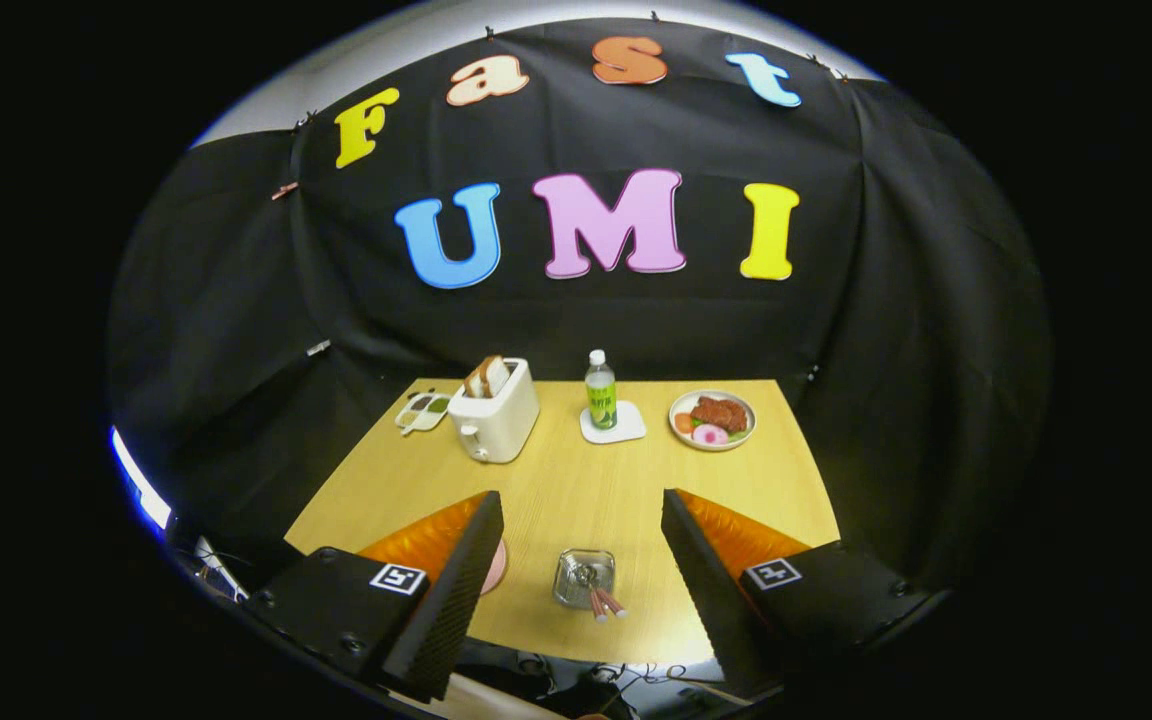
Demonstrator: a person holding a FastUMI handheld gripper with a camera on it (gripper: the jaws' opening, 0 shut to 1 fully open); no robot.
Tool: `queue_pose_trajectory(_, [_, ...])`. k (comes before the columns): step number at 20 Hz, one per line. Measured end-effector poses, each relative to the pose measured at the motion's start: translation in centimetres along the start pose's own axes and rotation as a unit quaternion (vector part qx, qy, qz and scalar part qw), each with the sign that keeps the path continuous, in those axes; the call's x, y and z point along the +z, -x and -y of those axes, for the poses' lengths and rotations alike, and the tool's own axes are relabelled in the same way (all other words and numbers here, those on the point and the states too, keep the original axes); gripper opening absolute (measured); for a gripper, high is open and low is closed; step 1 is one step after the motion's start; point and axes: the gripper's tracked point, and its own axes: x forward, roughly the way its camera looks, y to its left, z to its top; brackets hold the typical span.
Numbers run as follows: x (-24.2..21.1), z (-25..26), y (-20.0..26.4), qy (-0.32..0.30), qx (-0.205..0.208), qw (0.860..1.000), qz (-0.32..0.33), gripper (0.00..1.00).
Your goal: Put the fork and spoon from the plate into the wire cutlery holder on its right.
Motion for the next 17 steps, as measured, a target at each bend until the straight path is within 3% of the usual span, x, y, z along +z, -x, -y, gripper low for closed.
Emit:
queue_pose_trajectory(11, [8.8,-1.9,-0.7,0.022,-0.033,0.987,0.156,0.99])
queue_pose_trajectory(17, [11.3,-1.3,-1.0,0.023,-0.048,0.978,0.202,0.99])
